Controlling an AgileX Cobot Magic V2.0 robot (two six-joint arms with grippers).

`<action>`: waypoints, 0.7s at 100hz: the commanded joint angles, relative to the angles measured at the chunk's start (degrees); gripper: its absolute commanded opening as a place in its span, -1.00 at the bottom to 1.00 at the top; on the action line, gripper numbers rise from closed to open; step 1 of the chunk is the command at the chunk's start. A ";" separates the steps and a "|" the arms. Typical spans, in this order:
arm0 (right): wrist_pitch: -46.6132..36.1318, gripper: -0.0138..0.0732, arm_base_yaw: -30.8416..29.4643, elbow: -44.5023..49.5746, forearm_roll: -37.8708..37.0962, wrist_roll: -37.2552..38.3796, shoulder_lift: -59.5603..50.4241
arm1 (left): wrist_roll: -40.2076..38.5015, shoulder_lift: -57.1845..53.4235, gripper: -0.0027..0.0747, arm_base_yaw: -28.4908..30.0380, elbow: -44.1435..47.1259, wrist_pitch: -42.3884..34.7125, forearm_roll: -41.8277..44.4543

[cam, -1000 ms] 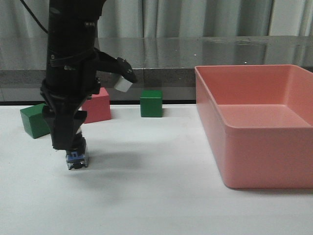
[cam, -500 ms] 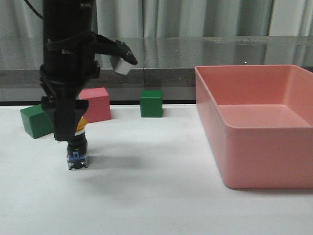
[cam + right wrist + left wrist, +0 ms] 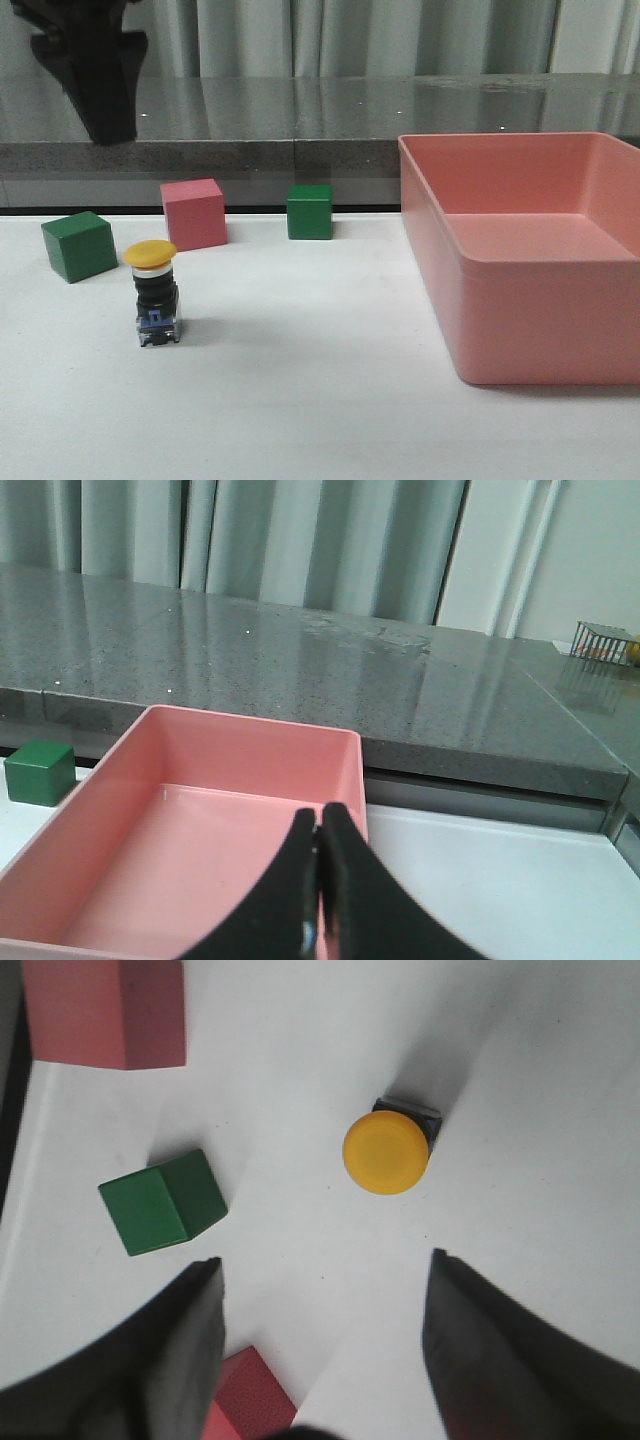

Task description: Place and stand button with both arms

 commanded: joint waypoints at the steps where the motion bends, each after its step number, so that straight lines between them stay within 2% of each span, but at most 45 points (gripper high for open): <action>1: -4.79 -0.82 -0.44 -1.31 0.03 -0.04 0.61 | -1.50 -5.05 -0.32 0.63 -1.17 1.84 0.28; 16: -4.79 -0.82 -0.44 -1.31 0.03 -0.04 0.61 | -2.08 -9.64 -0.99 3.96 -1.17 0.23 -4.56; 30: -4.79 -0.82 -0.44 -1.31 0.03 -0.04 0.61 | -2.12 -14.60 -0.98 9.77 -0.36 -6.33 -14.12; 41: -4.79 -0.82 -0.44 -1.31 0.03 -0.04 0.61 | -2.12 -19.37 -0.98 13.45 3.26 -14.33 -16.29; 70: -4.79 -0.82 -0.44 -1.31 0.03 -0.04 0.61 | -2.12 -37.71 -0.98 15.08 26.77 -36.63 -19.90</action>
